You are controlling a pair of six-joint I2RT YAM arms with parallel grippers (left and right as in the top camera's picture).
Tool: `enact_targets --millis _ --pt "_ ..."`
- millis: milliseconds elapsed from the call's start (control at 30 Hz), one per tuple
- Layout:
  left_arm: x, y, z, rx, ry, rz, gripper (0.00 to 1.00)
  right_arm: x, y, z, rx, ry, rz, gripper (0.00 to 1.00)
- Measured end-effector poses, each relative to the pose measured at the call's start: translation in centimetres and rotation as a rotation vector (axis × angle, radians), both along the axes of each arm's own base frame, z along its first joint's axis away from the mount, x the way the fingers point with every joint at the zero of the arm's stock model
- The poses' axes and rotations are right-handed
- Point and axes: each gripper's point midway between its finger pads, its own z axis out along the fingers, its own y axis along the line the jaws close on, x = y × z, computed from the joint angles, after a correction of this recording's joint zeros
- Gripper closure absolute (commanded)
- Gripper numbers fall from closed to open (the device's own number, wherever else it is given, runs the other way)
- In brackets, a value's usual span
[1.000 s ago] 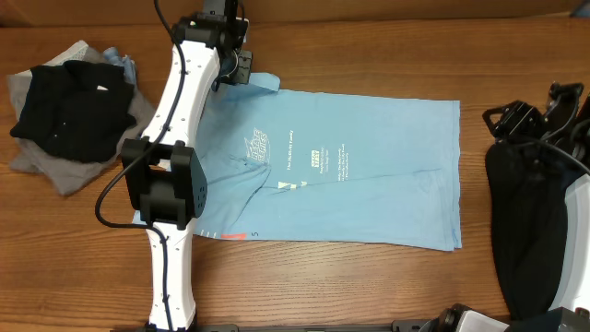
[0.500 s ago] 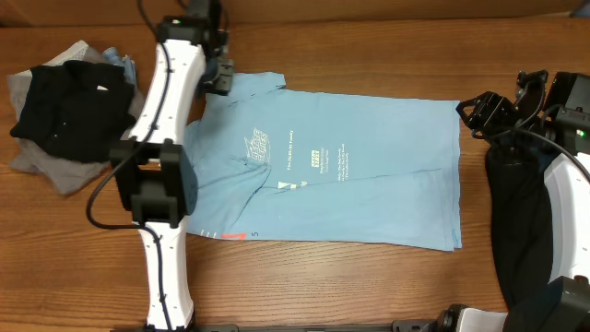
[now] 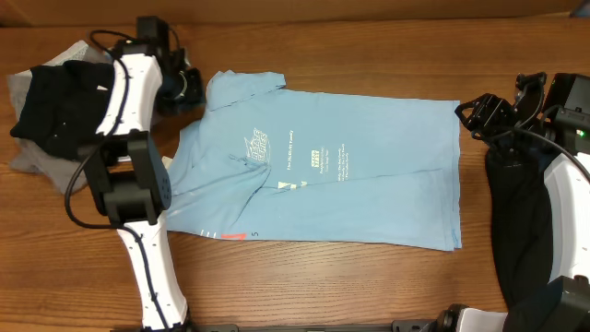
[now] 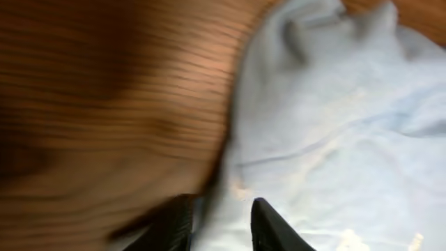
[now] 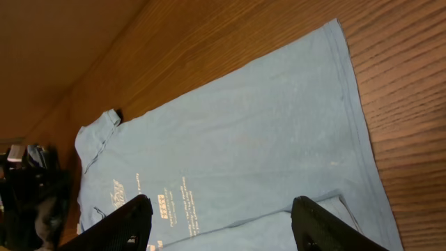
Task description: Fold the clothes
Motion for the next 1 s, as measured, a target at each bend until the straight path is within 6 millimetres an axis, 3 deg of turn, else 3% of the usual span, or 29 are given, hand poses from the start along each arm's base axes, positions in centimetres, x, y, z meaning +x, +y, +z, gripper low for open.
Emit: enact_targets --millis 100,233,533,733,800,1000 --pt "-0.3 -2.2 -0.2 -0.043 0.007 -0.029 0.63 0.0 0.0 0.0 0.0 0.0 0.0 0.32" --pt "-0.2 -3.4 -0.1 -0.054 0.006 -0.033 0.61 -0.1 0.0 0.0 0.001 0.003 0.0 0.32" --pt "-0.4 -2.7 -2.7 -0.032 0.027 0.05 0.56 -0.2 -0.1 -0.2 -0.003 0.015 -0.005 0.32" --pt "0.8 -2.5 -2.5 -0.036 -0.019 0.08 0.54 -0.4 -0.1 -0.4 -0.006 0.024 -0.008 0.32" --pt "1.0 -2.5 -2.5 -0.036 -0.029 0.083 0.55 -0.4 -0.1 -0.4 -0.006 0.025 -0.009 0.32" --pt "1.4 -2.3 -2.6 -0.034 -0.038 0.107 0.79 -0.4 -0.3 -0.5 -0.016 0.028 -0.015 0.32"
